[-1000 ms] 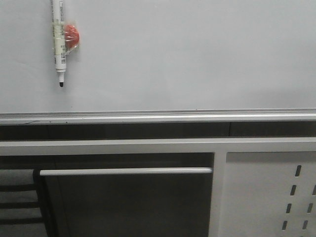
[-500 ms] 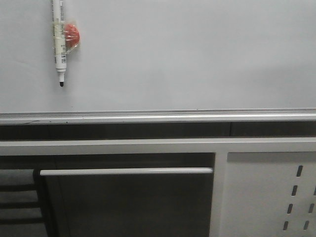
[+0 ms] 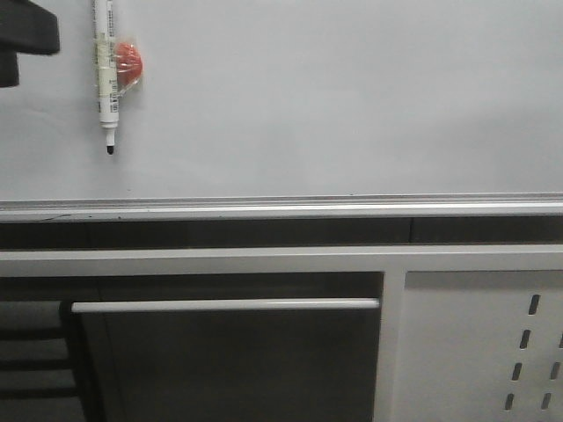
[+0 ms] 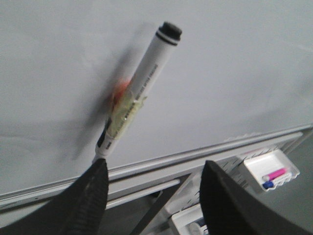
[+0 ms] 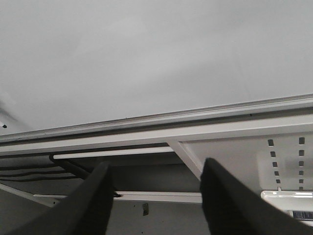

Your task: Write number 1 on whiteboard

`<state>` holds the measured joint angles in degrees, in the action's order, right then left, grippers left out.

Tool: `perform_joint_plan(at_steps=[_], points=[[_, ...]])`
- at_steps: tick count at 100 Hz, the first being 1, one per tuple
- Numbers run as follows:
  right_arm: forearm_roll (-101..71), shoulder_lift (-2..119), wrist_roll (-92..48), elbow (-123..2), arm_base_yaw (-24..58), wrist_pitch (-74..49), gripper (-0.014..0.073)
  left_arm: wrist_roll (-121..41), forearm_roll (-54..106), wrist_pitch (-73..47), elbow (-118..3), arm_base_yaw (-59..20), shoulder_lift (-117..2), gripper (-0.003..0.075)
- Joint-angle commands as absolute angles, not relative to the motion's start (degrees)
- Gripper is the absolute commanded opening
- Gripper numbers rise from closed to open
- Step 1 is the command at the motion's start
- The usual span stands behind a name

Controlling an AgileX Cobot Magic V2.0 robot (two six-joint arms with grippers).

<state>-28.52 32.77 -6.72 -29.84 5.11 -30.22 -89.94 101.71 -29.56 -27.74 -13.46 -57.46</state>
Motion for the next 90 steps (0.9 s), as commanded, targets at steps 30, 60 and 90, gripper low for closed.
perform_joint_plan(at_steps=[30,60,90], points=[[-29.53,33.29,-7.25,-31.88,5.03,-26.96,0.0364,-97.6,106.48,-3.97,-38.36,-29.15,-62.54,0.0386],[-29.53,33.29,-7.25,-31.88,5.03,-27.07,0.0364,-98.06,106.37,-4.06,-42.67,-29.04,-68.41,0.0386],[-29.53,33.29,-7.33,-31.88,5.03,-27.44,0.0364,-98.18,106.37,-2.85,-44.42,-29.04,-70.55,0.0252]])
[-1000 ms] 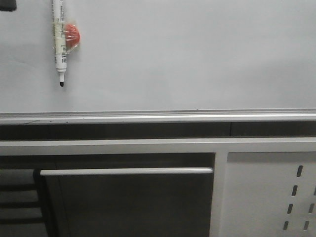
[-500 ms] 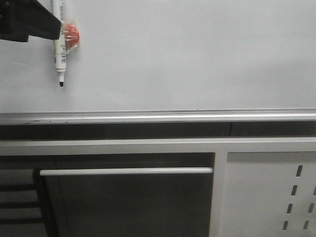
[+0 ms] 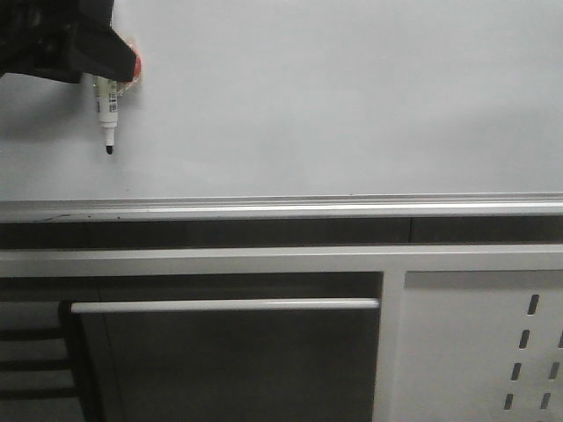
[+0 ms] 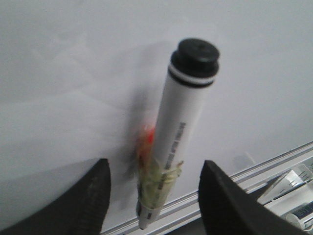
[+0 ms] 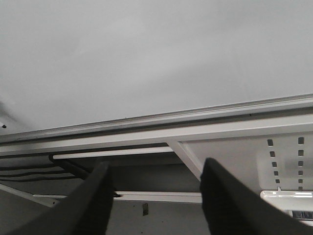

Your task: Write number 1 on whiteboard

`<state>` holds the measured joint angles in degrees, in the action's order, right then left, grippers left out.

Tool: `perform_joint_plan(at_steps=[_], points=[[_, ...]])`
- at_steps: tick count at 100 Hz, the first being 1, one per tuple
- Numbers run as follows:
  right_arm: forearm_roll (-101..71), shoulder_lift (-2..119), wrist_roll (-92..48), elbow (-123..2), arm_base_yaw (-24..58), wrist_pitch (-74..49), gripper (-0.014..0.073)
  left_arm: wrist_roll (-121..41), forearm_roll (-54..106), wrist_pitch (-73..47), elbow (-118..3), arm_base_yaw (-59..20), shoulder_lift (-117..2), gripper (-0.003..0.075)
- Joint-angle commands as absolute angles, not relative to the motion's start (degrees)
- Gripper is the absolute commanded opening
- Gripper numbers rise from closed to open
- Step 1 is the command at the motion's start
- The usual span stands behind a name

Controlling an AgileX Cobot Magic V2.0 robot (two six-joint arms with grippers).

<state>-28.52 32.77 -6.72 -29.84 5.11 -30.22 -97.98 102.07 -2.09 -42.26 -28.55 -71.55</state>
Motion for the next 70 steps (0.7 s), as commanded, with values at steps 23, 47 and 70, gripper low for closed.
perform_joint_plan(at_steps=[23,47,70], points=[[-29.53,33.29,-7.33,-31.88,5.03,-27.44,0.0364,-98.54,106.15,-2.95,-44.42,-29.04,-71.55,-0.002],[-29.53,33.29,-7.33,-31.88,5.03,-27.73,0.0364,-98.54,105.76,-3.22,-44.42,-29.04,-71.02,-0.002],[-30.28,33.29,-8.34,-31.88,5.14,-29.03,0.0364,-98.37,102.22,-12.05,-44.28,-29.14,-67.49,-0.002]])
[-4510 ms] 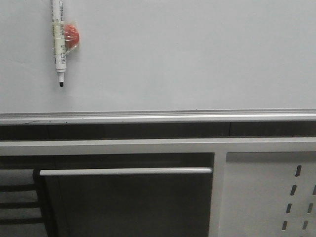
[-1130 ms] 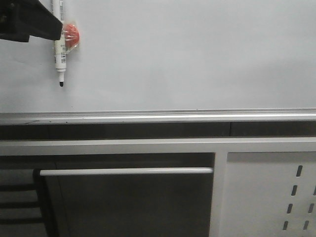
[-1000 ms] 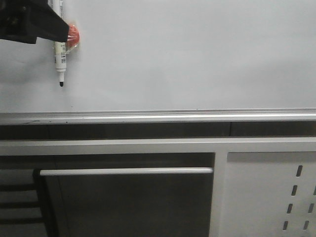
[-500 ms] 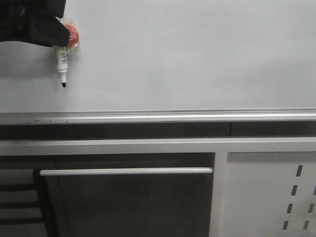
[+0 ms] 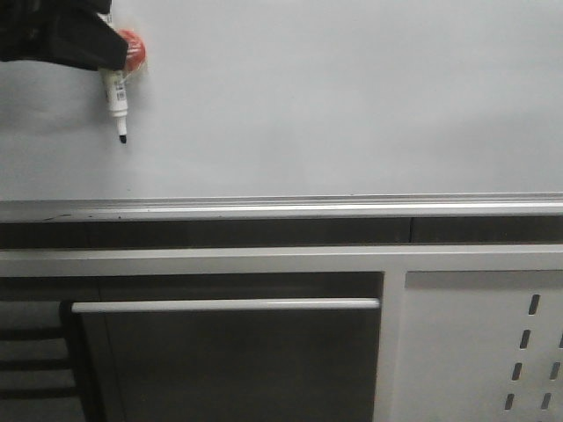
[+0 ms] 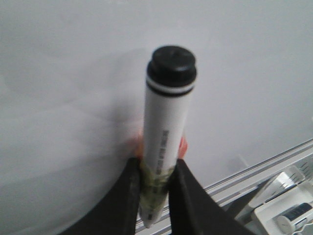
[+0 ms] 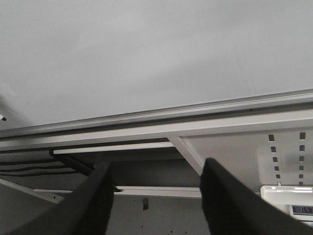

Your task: Write number 1 on whiteboard

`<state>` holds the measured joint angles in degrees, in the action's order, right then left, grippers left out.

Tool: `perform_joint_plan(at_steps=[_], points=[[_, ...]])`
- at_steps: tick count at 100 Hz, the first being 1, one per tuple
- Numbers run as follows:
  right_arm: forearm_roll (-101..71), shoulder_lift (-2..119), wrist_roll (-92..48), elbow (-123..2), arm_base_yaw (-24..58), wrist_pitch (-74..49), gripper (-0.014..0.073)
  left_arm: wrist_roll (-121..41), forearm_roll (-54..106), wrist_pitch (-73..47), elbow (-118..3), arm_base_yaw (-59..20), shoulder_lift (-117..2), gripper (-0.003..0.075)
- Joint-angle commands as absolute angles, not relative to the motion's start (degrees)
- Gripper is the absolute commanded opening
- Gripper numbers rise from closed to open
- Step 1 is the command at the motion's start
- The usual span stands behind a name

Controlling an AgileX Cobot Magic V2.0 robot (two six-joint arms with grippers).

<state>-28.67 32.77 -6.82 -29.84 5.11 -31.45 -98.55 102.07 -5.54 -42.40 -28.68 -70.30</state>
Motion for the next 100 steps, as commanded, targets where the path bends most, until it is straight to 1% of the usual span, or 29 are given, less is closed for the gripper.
perform_joint_plan(at_steps=[1,12,20,32,45,57,72,100], points=[[-30.49,33.29,-8.72,-31.88,5.13,-29.32,0.0363,-98.2,102.02,-12.52,-44.3,-29.14,-67.22,-0.002],[-38.57,33.43,-20.22,-32.49,6.06,-32.07,0.0364,-94.57,95.71,-17.71,-44.3,-30.59,-66.3,-0.002],[-45.44,34.92,-28.25,-34.56,7.19,-36.36,0.0364,-90.16,88.73,-20.84,-44.3,-32.39,-66.2,-0.002],[-49.46,40.29,-34.89,-39.7,8.87,-44.28,0.0364,-84.24,78.84,-25.29,-44.3,-35.37,-66.53,-0.002],[-50.38,48.58,-38.77,-46.61,10.81,-52.73,0.0364,-80.76,71.74,-27.91,-44.3,-38.36,-66.53,-0.002],[-52.84,54.61,-42.56,-53.12,13.22,-57.82,0.0364,-78.86,66.67,-28.97,-44.3,-40.23,-66.53,-0.002],[-52.62,61.17,-43.23,-60.8,17.78,-59.18,0.0364,-78.86,64.49,-32.64,-44.3,-40.61,-66.53,-0.002],[-48.35,72.41,-43.12,-72.41,25.25,-63.23,0.0364,-78.86,63.71,-33.17,-44.3,-40.61,-66.53,-0.002]])
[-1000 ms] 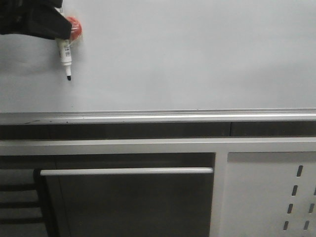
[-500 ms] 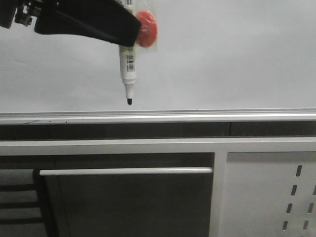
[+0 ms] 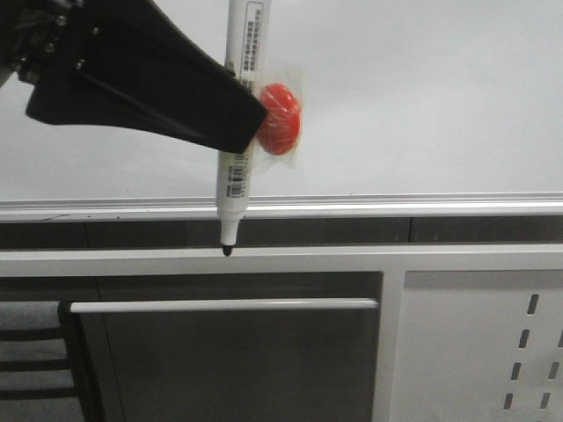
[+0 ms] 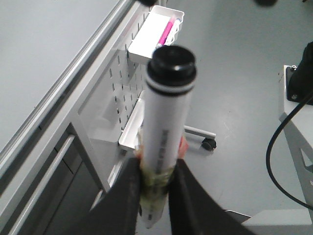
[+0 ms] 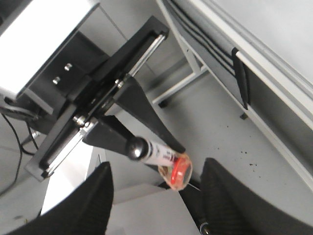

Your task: Write number 1 on whiteboard

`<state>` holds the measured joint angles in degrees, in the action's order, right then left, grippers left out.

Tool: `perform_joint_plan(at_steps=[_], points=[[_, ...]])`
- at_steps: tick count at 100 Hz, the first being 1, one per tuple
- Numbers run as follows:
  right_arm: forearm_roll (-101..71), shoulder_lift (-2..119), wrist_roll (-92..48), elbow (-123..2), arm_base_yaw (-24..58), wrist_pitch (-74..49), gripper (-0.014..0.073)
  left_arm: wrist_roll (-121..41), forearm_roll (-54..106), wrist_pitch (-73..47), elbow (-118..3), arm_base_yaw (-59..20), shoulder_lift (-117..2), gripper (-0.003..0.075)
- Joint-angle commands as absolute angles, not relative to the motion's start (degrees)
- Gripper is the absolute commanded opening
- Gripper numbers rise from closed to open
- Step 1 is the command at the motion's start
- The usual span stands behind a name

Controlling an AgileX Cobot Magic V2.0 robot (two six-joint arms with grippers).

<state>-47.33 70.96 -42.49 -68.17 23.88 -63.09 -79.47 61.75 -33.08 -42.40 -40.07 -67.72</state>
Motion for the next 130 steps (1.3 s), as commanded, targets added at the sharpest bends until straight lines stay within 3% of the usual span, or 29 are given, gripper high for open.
perform_joint_plan(at_steps=[1,111,120,130], points=[[-48.35,72.57,-43.12,-72.62,25.23,-63.33,0.0364,-78.86,63.71,-33.17,-44.3,-40.61,-66.53,-0.002],[-36.87,77.79,-41.53,-77.6,29.02,-66.78,0.0362,-73.87,57.31,-36.66,-50.84,-40.61,-74.89,-0.002],[-37.48,78.87,-41.53,-77.6,29.02,-67.52,0.0298,-73.87,57.31,-36.66,-50.84,-40.61,-74.89,-0.002],[-37.78,79.09,-41.53,-77.6,29.12,-67.48,0.0146,-73.87,57.31,-36.66,-50.84,-40.61,-74.89,-0.002]])
